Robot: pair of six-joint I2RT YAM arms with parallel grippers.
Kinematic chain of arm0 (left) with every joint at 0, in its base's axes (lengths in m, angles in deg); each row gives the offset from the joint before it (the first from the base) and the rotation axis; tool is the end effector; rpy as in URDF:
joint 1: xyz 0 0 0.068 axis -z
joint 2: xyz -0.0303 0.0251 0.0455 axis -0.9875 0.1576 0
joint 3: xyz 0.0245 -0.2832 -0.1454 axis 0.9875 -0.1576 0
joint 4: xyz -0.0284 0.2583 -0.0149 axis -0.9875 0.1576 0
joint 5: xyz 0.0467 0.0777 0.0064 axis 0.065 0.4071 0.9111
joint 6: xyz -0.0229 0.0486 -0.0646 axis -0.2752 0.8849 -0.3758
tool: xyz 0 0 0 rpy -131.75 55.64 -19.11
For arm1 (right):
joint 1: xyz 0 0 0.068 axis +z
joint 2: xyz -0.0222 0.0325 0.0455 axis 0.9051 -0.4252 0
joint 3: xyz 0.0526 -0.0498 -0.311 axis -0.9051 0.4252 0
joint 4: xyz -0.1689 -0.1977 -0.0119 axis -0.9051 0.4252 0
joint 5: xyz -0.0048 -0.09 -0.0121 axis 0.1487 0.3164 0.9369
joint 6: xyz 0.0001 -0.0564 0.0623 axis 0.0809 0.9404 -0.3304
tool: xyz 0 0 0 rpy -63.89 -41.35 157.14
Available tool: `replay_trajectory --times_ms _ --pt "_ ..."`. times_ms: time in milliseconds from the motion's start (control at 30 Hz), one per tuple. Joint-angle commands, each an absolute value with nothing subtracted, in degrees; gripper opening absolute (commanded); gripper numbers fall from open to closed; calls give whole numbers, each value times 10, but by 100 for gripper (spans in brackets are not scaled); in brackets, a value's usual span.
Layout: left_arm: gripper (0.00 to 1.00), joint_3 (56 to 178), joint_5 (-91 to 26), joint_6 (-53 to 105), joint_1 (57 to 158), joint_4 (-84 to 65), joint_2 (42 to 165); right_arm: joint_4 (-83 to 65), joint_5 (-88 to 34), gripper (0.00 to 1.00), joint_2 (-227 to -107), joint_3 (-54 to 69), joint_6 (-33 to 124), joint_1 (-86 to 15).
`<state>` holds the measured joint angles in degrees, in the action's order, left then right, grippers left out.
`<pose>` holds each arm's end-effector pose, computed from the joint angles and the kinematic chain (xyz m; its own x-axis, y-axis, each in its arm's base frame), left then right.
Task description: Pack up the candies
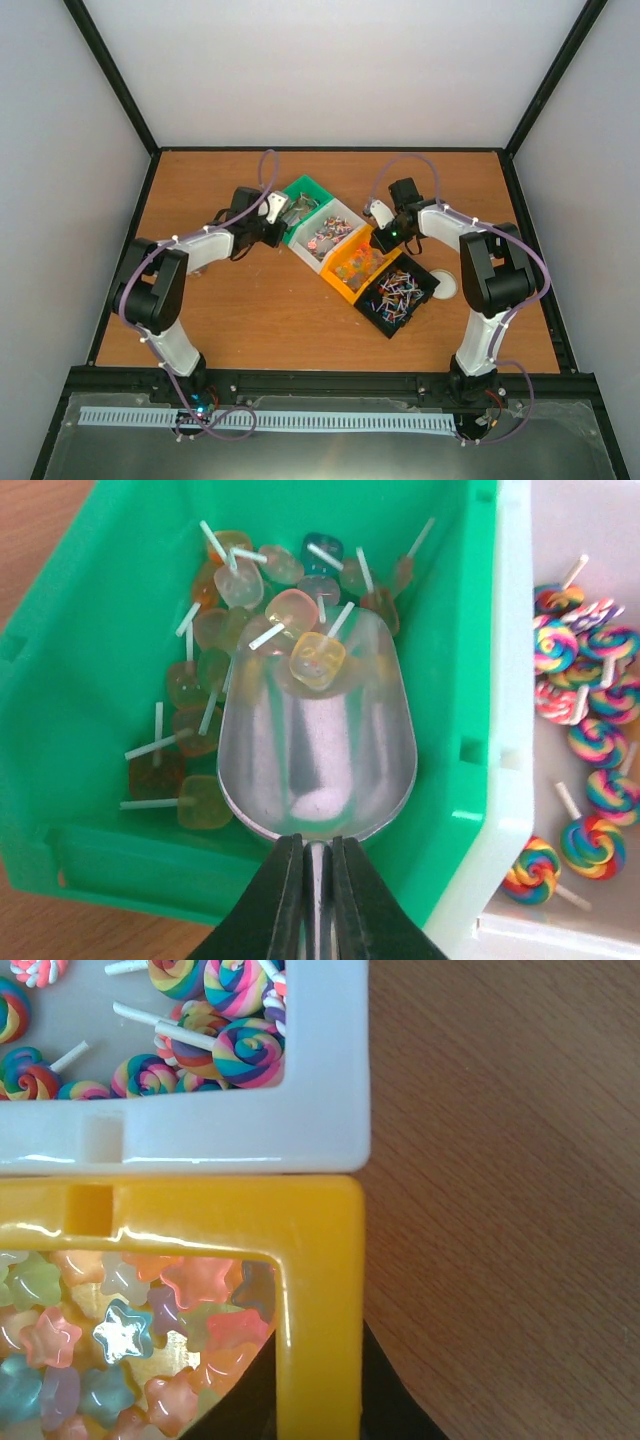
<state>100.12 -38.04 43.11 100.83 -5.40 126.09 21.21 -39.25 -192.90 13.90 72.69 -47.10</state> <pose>0.3576 -0.1481 0.1961 -0.6136 0.3219 -0.7210 0.5508 0.8288 -0.0987 0.3668 0.1440 0.1760 -0.6916 -0.5609 -0.4551 -0.6871 0.7052 0.1748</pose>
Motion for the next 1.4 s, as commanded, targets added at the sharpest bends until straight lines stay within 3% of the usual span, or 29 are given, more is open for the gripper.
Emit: replay_trajectory --times_ms 0,667,1000,1367 --pt "1 981 -461 395 1005 -129 1225 243 -377 3 -1934 148 717 -476" --pt "1 915 -516 480 963 -80 1075 245 -371 3 -1933 151 719 -476" --pt "1 886 -460 560 963 -85 962 248 -371 3 -1941 142 732 -476" --pt "1 887 -432 572 962 -41 940 252 -373 3 -1951 125 738 -476"
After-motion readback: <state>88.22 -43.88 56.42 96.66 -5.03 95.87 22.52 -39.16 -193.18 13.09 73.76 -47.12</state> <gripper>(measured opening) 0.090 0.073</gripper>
